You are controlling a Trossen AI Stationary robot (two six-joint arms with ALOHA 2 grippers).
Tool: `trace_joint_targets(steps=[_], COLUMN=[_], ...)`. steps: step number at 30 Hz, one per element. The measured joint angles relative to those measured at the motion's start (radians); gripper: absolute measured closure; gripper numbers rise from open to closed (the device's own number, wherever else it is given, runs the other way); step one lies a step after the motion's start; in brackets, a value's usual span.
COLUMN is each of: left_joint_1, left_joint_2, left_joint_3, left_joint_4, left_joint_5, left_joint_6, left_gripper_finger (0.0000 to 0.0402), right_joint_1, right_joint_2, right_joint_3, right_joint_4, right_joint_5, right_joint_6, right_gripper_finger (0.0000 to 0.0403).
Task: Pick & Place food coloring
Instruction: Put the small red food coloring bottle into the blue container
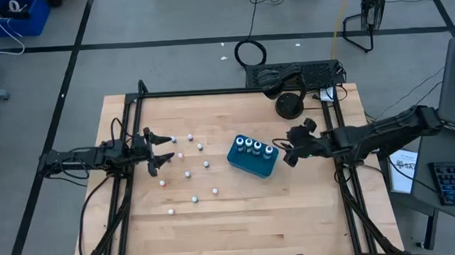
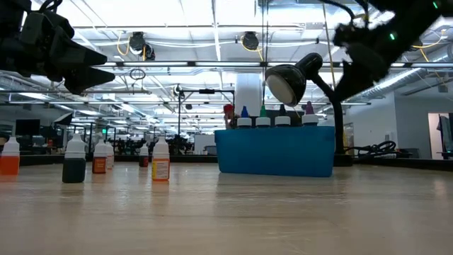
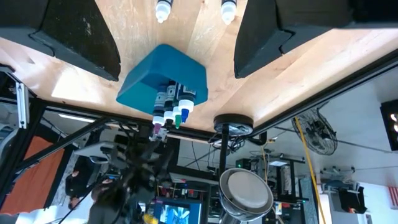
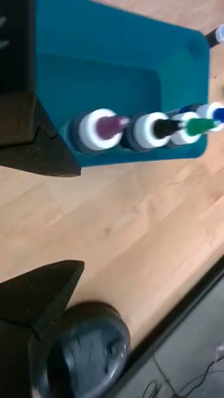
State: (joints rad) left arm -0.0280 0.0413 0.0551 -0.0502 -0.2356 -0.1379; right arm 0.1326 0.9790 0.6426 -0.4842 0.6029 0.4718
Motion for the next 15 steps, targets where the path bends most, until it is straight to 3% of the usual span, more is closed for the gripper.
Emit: trace_joint_targets(steps=[4, 9, 15], left_joint_1=[0.0, 0.0, 0.0], left_joint_2=[0.0, 0.0, 0.0], left_joint_3=[0.0, 0.0, 0.0], left_joint_4=[0.0, 0.0, 0.0], left_joint_5=[0.0, 0.0, 0.0], left_joint_6=[0.0, 0.0, 0.0], left_gripper_finger=[0.0094, 0.0094, 0.0094], right_joint_1=[-0.001, -0.019, -0.116], right_joint_2=[-0.062, -0.155, -0.341], right_joint_3=[-0.211, -0.422, -0.567], right_joint_4=[0.299, 0.691, 0.947], right_joint_5=[-0.006, -0.087, -0.297], right_joint_6=[-0.05, -0.225, -0.286], right_gripper_finger=[0.0186, 0.0184, 0.0182])
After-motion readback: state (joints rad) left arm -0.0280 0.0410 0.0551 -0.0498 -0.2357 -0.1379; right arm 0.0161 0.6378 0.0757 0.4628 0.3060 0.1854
